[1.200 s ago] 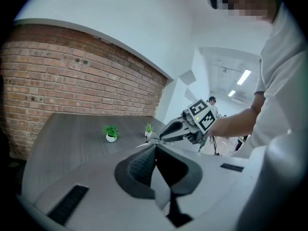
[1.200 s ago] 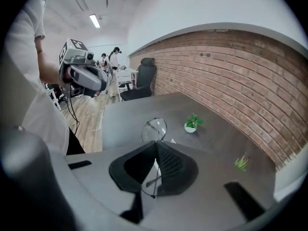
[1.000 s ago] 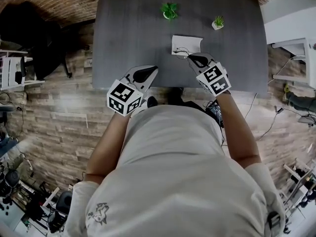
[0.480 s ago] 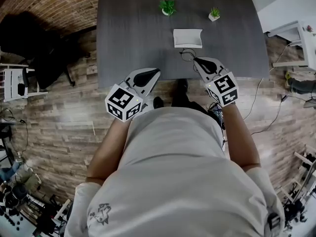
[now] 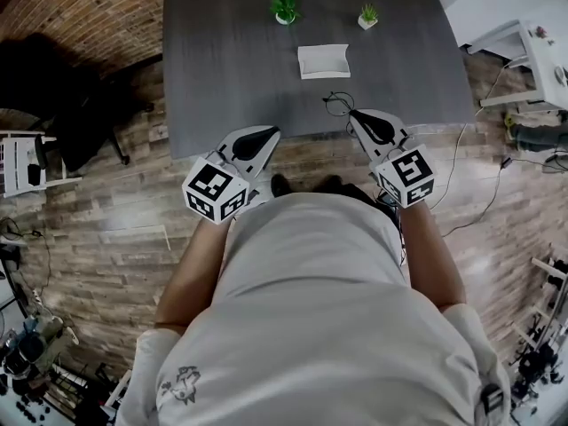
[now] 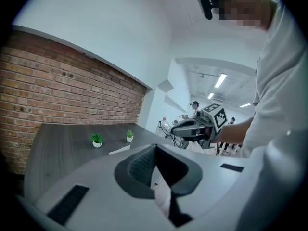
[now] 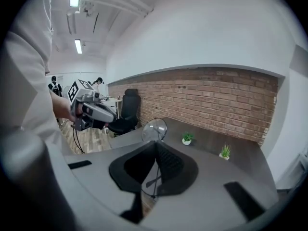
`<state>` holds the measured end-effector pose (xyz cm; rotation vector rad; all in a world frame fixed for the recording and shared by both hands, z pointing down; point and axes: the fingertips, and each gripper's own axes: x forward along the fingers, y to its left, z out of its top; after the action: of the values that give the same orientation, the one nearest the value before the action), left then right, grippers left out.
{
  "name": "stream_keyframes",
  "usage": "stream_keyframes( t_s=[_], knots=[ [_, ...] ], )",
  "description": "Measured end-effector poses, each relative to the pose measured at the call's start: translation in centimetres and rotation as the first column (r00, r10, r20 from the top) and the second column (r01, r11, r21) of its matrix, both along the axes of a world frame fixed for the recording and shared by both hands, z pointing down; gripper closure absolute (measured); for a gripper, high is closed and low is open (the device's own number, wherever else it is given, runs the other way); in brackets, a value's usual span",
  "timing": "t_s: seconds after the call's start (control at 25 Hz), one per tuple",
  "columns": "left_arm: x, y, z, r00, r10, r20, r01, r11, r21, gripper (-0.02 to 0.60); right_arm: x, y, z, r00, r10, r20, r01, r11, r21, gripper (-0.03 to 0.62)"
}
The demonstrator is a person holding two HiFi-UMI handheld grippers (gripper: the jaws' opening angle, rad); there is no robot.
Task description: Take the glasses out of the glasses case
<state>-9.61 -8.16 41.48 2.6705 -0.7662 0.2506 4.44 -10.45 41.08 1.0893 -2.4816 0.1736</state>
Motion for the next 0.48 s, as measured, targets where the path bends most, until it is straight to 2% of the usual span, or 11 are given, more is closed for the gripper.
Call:
stream_keyframes(
  t_s=[0.28, 0.48],
  knots=[
    [1.9, 0.2, -1.1, 0.999, -0.041, 0.002, 0.041, 0.998, 0.048, 0.571, 2.2, 1.4, -1.5, 0.999, -0.010, 0.046, 0.008, 0.999, 0.033, 0.582],
    [5.4, 1.2, -2.1, 0.998, -0.069, -0.006, 0.069, 0.996, 0.061, 0.571, 5.3, 2.7, -2.5, 0.997, -0.039, 0.068, 0.036, 0.998, 0.050, 0.580]
  ],
)
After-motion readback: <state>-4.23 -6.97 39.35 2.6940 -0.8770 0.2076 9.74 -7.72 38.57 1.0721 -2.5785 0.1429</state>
